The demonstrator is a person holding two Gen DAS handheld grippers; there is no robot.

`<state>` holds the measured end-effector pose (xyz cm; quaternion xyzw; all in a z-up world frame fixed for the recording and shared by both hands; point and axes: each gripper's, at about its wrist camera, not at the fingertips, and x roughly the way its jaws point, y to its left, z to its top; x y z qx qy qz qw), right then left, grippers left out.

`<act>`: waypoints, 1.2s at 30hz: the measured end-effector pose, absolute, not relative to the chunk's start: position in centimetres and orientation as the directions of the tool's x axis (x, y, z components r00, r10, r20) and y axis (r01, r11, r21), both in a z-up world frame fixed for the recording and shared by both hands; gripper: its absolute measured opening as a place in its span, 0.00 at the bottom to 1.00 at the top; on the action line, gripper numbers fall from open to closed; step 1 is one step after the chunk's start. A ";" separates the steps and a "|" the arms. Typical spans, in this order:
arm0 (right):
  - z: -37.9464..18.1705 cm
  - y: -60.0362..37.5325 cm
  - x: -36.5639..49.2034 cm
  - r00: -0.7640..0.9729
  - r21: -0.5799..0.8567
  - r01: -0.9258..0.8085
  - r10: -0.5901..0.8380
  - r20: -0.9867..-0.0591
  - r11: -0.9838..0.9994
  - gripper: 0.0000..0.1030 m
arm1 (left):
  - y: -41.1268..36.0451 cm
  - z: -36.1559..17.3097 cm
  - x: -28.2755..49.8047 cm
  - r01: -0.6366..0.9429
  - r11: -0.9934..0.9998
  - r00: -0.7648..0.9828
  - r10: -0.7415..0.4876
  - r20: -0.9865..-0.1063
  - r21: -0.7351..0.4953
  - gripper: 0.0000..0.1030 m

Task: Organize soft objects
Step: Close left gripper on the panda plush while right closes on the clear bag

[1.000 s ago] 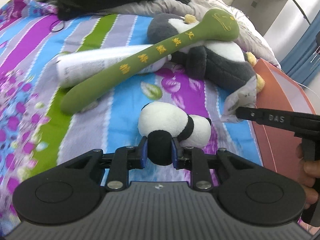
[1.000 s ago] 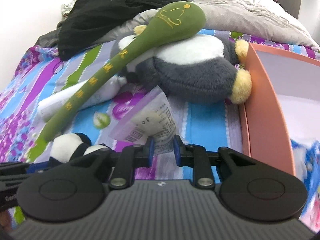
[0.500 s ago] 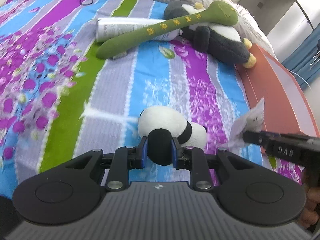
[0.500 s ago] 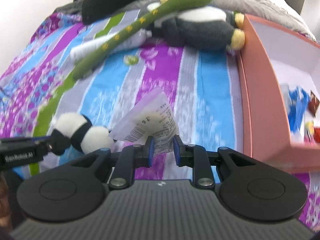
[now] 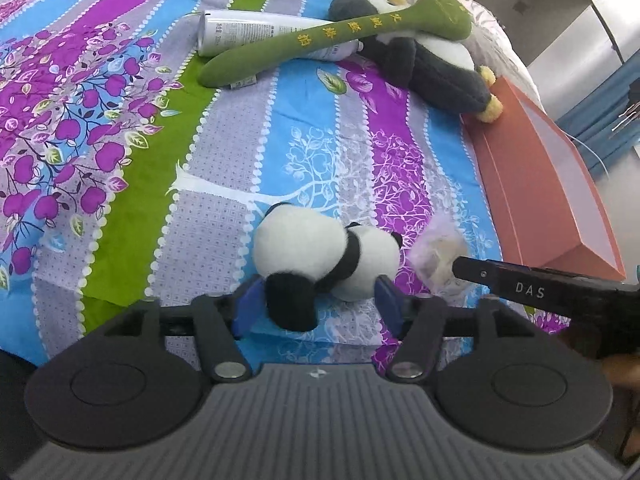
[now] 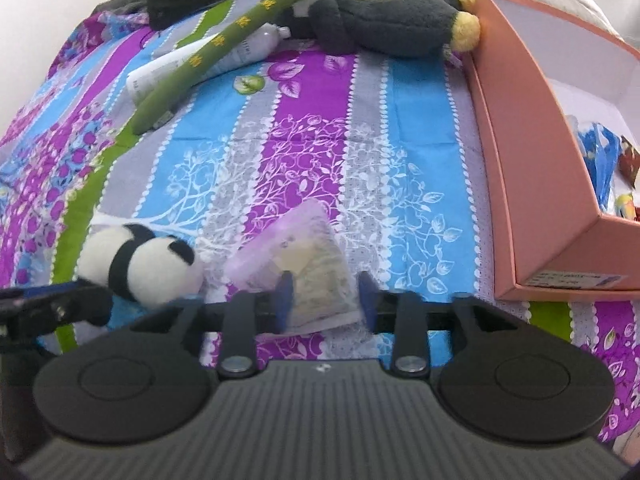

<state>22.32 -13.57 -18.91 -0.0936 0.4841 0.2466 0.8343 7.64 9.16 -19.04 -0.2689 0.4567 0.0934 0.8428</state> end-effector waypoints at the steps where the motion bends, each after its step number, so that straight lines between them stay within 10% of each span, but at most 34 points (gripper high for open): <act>1: -18.9 -13.7 22.3 0.408 0.098 -0.506 0.338 -0.848 0.857 0.53 | 9.2 -19.0 7.8 -0.400 0.840 0.565 -0.090 -0.820 -0.367 0.76; 23: -22.5 -13.2 23.0 0.366 0.079 -0.621 0.377 -0.851 0.780 0.55 | 7.0 -19.9 11.2 -0.393 0.897 0.479 0.012 -0.878 -0.202 0.94; 36: -22.0 -13.5 22.4 0.380 0.070 -0.630 0.386 -0.840 0.773 0.32 | 6.7 -20.6 12.1 -0.456 0.880 0.442 0.094 -0.892 -0.133 0.94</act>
